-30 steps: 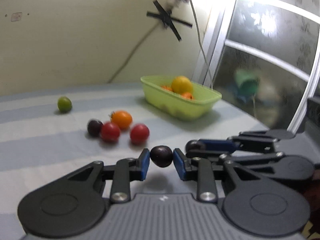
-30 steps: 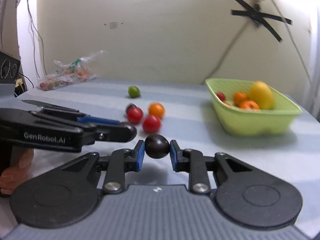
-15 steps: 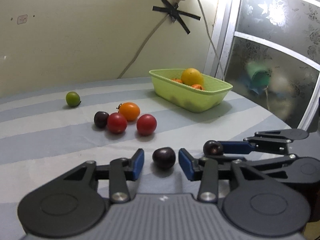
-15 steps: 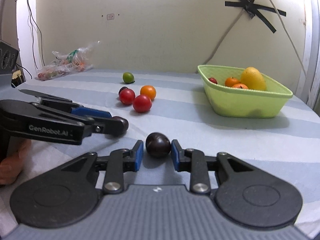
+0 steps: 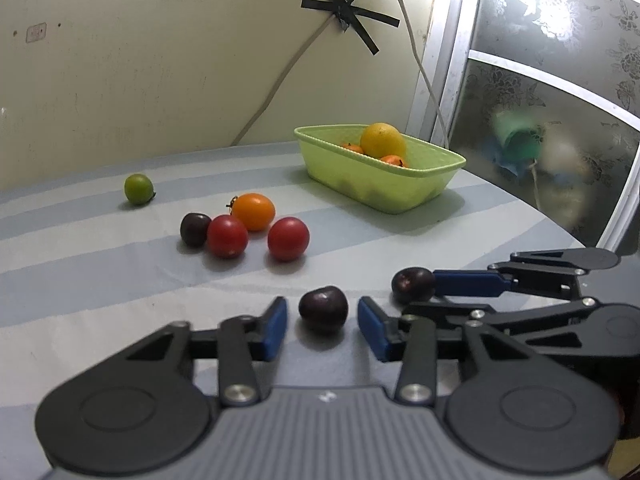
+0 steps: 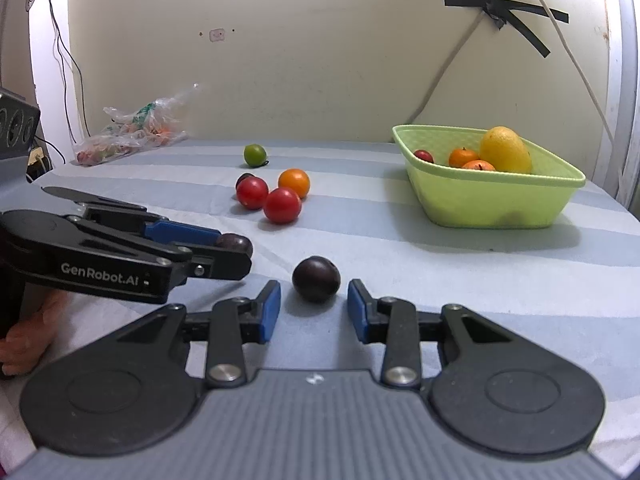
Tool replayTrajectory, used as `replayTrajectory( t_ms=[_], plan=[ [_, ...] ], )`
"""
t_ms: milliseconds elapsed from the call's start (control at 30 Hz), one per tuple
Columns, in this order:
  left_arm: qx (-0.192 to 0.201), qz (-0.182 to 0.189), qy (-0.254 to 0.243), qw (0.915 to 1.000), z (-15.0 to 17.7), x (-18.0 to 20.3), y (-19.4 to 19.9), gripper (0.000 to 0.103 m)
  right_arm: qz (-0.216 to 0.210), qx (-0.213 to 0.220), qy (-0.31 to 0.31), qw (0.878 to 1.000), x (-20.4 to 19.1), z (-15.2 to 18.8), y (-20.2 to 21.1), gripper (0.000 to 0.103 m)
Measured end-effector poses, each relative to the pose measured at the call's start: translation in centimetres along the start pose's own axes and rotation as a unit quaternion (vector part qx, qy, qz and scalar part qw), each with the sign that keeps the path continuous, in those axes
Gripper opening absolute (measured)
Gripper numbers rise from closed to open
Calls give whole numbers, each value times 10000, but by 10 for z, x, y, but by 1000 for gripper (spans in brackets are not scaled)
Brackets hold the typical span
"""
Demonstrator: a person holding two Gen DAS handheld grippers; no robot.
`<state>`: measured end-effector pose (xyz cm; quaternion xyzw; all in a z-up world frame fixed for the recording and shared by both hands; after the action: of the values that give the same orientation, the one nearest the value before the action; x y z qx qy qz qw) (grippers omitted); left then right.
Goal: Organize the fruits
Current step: 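Carry both dark plums over the green basket and open both tools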
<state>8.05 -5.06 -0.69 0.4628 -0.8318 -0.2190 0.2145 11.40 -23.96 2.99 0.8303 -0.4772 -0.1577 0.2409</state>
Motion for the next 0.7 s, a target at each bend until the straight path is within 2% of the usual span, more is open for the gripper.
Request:
replayTrajectory(
  t_ms=[33,67,200,300,433,533,700],
  plan=[
    [1,25,15,10000,0,0,0,28,2,-6,4,10000,0,-1,-1,37],
    [13,41,40,10000,0,0,0,27,10,-13,6,10000,1,-1,-2,28],
    [155,276,168,9994,-6,0,0,27,-111,66,-164,9998,9,-2,0,28],
    [306,490,134,9982,-26,10,-5,28,-119,398,-370,9985,19,-9,7,28],
    [511,684,86,9963,-66,25,-19,28,199,917,-404,9948,36,-29,18,28],
    [553,680,115,9961,-98,32,-41,28,536,1191,-385,9907,57,-45,16,28],
    [249,750,421,9960,-134,34,-94,28,1125,1330,-430,9838,97,-62,-1,28]
  ],
)
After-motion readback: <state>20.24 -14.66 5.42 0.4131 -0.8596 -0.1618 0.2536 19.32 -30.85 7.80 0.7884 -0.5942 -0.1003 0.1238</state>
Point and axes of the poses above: each gripper's, at about its wrist camera, not at the fingertips, and y roughly against the way its jaws point, x to its right, z to its underside, the point moved 3 cm from there along -y, roughly the way its jaws point
